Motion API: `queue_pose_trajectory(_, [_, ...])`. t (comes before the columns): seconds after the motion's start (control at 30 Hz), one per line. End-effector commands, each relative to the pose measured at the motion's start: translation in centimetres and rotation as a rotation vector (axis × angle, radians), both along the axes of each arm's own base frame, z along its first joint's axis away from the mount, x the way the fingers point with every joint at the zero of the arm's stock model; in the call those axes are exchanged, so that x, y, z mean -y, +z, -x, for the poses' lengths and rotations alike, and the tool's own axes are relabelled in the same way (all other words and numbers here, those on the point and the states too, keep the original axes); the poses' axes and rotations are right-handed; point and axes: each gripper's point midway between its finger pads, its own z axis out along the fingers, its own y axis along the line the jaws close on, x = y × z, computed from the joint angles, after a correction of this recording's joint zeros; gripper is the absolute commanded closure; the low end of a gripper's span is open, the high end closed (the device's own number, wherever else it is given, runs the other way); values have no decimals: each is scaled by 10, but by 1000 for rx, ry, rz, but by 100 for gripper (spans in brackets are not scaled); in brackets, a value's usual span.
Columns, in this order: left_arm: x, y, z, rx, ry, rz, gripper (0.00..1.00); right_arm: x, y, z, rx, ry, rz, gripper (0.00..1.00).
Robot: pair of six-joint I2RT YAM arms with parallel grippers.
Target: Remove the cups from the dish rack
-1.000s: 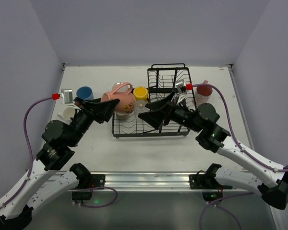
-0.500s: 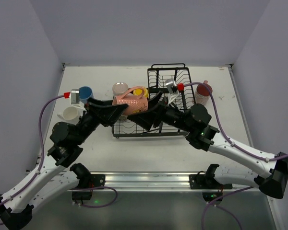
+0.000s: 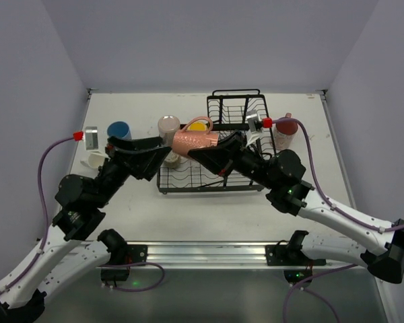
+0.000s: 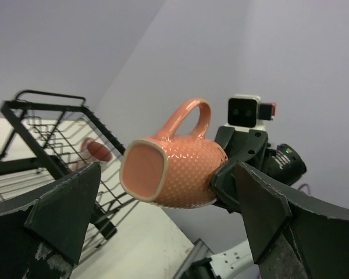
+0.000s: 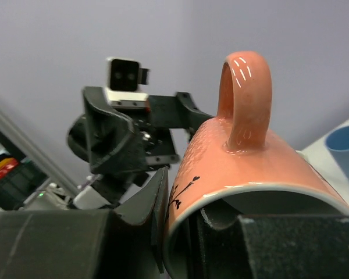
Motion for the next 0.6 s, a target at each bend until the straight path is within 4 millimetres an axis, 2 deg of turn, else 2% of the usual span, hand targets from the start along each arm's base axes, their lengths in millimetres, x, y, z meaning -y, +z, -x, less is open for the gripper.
queue_pose_trajectory(0.0, [-35, 2, -7, 8, 199, -144, 0, 40, 51, -10, 87, -182, -77, 100])
queue_pose_trajectory(0.03, [-43, 0, -9, 4, 238, -169, 0, 44, 40, -21, 52, -224, -9, 100])
queue_pose_trajectory(0.1, [-59, -17, -12, -28, 316, -268, 0, 71, 59, -29, 72, -327, 19, 100])
queue_pose_trajectory(0.13, [-64, -25, -14, -40, 346, -308, 0, 92, 40, -54, 19, -461, 124, 100])
queue_pose_trajectory(0.17, [-69, -44, -15, -70, 364, -398, 0, 109, 41, -63, 8, -532, 153, 100])
queue_pose_trajectory(0.2, [-71, -56, -17, -92, 373, -447, 0, 133, 49, -70, 1, -615, 172, 100])
queue_pose_trajectory(0.23, [-75, -68, -20, -117, 397, -493, 0, 167, 30, -93, -47, -756, 268, 100])
queue_pose_trajectory(0.27, [-78, -93, -22, -160, 406, -576, 0, 190, 25, -104, -67, -848, 303, 100])
queue_pose_trajectory(0.3, [-81, -106, -24, -183, 416, -615, 0, 212, 26, -111, -83, -928, 329, 100])
queue_pose_trajectory(0.33, [-85, -117, -26, -204, 437, -645, 0, 247, 4, -131, -144, -1062, 430, 100])
queue_pose_trajectory(0.37, [-85, -138, -29, -233, 440, -695, 0, 268, -4, -141, -178, -1158, 466, 100])
queue_pose_trajectory(0.4, [-86, -145, -30, -241, 444, -713, 0, 284, -16, -148, -210, -1208, 506, 100])
queue_pose_trajectory(0.43, [-85, -151, -31, -248, 444, -727, 0, 312, -32, -161, -272, -1290, 555, 100])
queue_pose_trajectory(0.5, [-81, -167, -33, -260, 424, -765, 0, 334, -57, -174, -344, -1325, 594, 100])
queue_pose_trajectory(0.53, [-78, -171, -33, -260, 409, -774, 0, 359, -74, -185, -423, -1372, 595, 100])
queue_pose_trajectory(0.57, [-76, -180, -35, -267, 402, -795, 0, 373, -86, -191, -470, -1386, 595, 100])
